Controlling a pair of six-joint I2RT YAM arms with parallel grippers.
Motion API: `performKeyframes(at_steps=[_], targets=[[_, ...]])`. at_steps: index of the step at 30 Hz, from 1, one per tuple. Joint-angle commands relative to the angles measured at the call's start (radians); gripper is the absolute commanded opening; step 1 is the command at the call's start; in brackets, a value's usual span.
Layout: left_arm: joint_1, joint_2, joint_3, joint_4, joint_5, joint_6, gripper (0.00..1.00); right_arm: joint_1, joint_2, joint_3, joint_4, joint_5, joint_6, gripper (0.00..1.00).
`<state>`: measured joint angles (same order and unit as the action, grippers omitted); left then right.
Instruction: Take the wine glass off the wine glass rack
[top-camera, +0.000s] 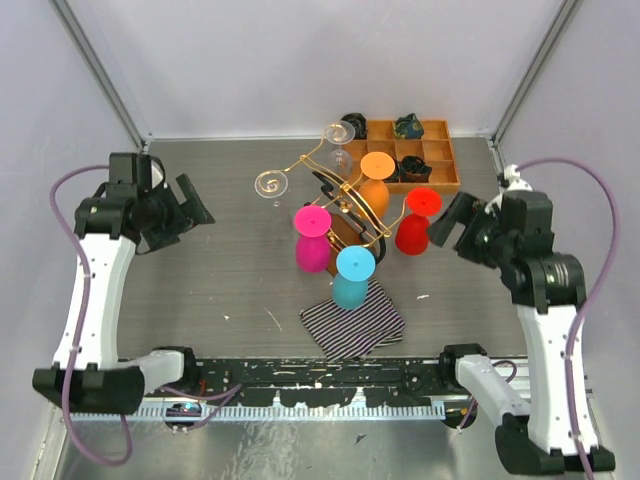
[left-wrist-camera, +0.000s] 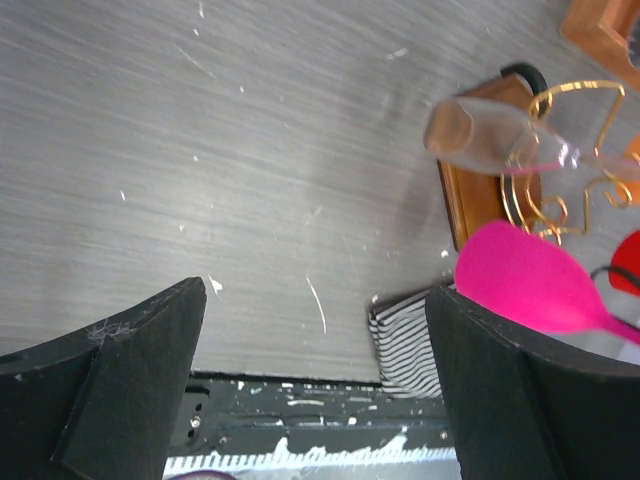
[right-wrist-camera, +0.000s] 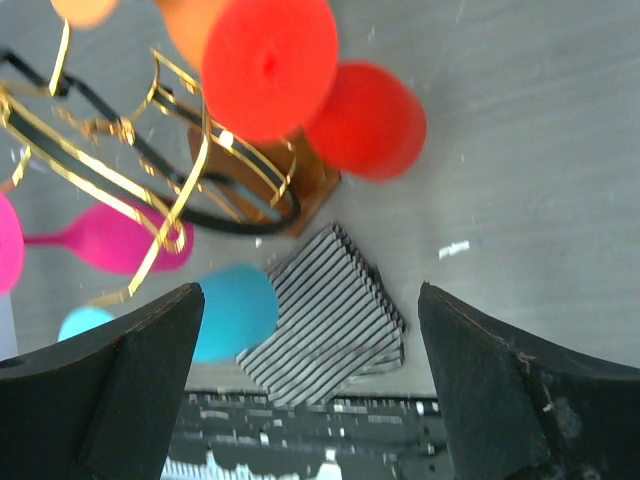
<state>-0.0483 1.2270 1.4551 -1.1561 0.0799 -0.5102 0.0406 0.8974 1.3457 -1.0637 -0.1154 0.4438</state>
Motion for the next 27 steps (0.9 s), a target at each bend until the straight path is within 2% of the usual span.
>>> performKeyframes(at_steps=[1,5,9,12,17,23,24,25,26,27], targets=[[-0.005,-0.149,-0.075,-0.035,0.150,-0.019,1.00,0.012,-0.146,0.005,-0.238,-0.026,-0.006,0.93],[-0.067,-0.280,-0.199,-0.028,0.278,-0.066,0.94,0.012,-0.225,-0.015,-0.326,-0.013,-0.005,0.93],[-0.248,-0.389,-0.366,-0.011,0.253,-0.206,0.92,0.010,-0.233,0.001,-0.299,-0.017,0.021,0.93],[-0.423,-0.432,-0.496,0.081,0.207,-0.334,0.91,0.010,-0.196,0.028,-0.259,-0.018,0.018,0.93],[-0.707,-0.331,-0.552,0.245,0.082,-0.449,0.92,0.010,-0.116,0.105,-0.212,-0.017,0.006,0.94],[-0.872,-0.082,-0.458,0.323,-0.016,-0.423,0.92,0.010,-0.099,0.086,-0.158,-0.045,0.015,0.94],[-0.896,-0.048,-0.431,0.327,-0.031,-0.409,0.89,0.010,-0.102,0.077,-0.151,-0.047,0.018,0.94],[-0.915,-0.021,-0.418,0.328,-0.043,-0.399,0.80,0.010,-0.105,0.071,-0.150,-0.046,0.018,0.94],[-0.927,-0.001,-0.412,0.328,-0.044,-0.393,0.63,0.010,-0.108,0.065,-0.148,-0.043,0.019,0.94],[-0.939,0.017,-0.411,0.366,-0.038,-0.388,0.37,0.010,-0.111,0.060,-0.147,-0.040,0.017,0.94]])
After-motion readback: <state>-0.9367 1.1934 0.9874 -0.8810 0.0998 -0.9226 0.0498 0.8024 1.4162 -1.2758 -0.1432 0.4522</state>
